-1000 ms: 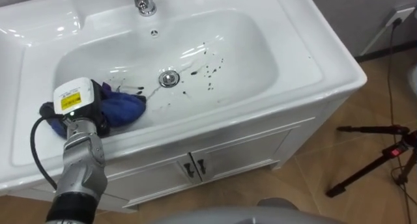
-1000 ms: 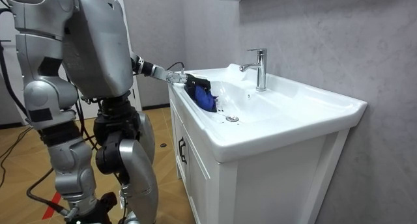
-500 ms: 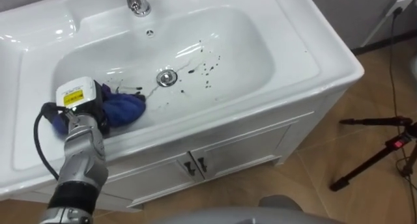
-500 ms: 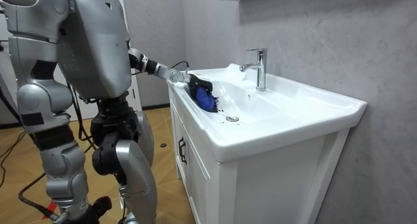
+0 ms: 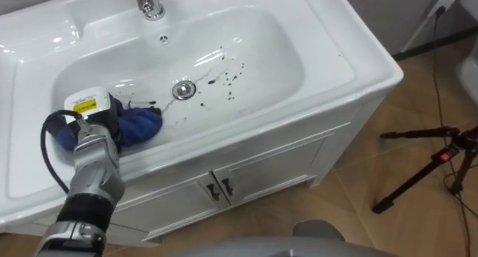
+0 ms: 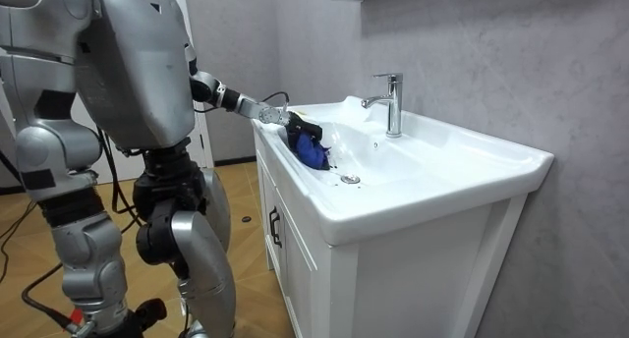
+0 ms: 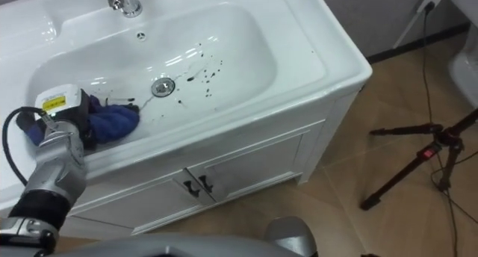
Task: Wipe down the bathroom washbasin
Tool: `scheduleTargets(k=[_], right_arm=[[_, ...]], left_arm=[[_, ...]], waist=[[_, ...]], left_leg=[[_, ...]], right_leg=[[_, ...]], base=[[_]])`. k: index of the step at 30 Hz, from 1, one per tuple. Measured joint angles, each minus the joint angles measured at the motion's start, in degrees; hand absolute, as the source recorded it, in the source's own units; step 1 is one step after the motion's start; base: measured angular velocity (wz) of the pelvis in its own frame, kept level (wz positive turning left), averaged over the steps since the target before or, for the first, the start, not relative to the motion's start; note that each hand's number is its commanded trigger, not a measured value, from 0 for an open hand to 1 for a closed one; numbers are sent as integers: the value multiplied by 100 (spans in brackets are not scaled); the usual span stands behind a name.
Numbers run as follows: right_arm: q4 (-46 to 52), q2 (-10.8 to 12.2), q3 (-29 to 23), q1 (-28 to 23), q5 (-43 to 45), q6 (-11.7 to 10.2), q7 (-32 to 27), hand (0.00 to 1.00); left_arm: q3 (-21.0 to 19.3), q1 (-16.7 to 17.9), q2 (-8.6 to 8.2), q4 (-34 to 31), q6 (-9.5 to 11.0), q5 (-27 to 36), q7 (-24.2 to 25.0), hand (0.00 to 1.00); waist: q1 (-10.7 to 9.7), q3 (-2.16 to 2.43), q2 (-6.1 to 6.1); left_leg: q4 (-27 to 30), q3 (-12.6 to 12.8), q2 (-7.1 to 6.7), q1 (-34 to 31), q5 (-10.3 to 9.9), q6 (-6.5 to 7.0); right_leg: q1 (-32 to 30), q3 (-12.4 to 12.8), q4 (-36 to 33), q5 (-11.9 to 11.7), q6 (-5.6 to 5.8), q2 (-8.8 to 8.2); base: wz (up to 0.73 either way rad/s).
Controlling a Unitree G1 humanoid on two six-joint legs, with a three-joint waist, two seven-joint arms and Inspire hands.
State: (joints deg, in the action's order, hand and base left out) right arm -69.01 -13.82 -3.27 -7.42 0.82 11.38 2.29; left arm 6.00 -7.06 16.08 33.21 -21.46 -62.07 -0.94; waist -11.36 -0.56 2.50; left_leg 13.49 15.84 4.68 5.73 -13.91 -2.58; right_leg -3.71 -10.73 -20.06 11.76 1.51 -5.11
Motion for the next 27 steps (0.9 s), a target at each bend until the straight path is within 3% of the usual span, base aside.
scheduleTargets(k=[7, 10, 12, 14, 19, 27], right_arm=[[10, 12, 207, 45, 0, 21, -91, 0], [9, 12, 214, 54, -4, 21, -100, 0], [-1, 10, 338, 58, -30, 28, -131, 0], [-13, 20, 476, 50, -64, 67, -149, 0], [-91, 43, 598, 50, -78, 141, -176, 0], [-92, 44, 640, 55, -257, 263, -299, 0]], left_arm=[[210, -6, 16, -113, -121, -80, 213, 100], [219, -6, -18, -241, -144, -209, 290, 100], [253, -7, -123, -317, -156, -393, 330, 100], [380, -21, -169, -331, -209, -516, 317, 100], [445, -36, -282, -262, -323, -628, 256, 100], [575, -353, -464, 258, -351, -615, 82, 100]], waist=[[-80, -7, -8], [-81, -39, -57], [-86, -65, -121], [-90, -61, -158], [-103, -62, -182], [-149, -57, -185]], left_leg=[[-9, 5, 1, -10, 0, 0], [-8, 56, 4, -31, 0, 0], [-2, 147, 6, -39, 0, 0], [-3, 177, 3, -45, 0, 0], [-4, 355, 5, -2, 0, -1], [-2, 753, 66, 101, -1, -2]], right_leg=[[-10, -22, 29, 2, 4, 2], [-56, 2, 17, 12, 4, 6], [-84, 46, -4, 22, 8, 5], [-106, 65, -19, 23, 10, 0], [-129, 147, -46, 39, 11, 1], [-139, 283, -49, 27, -23, 67]], base=[[0], [-3], [-8], [-6], [-10], [-12]])
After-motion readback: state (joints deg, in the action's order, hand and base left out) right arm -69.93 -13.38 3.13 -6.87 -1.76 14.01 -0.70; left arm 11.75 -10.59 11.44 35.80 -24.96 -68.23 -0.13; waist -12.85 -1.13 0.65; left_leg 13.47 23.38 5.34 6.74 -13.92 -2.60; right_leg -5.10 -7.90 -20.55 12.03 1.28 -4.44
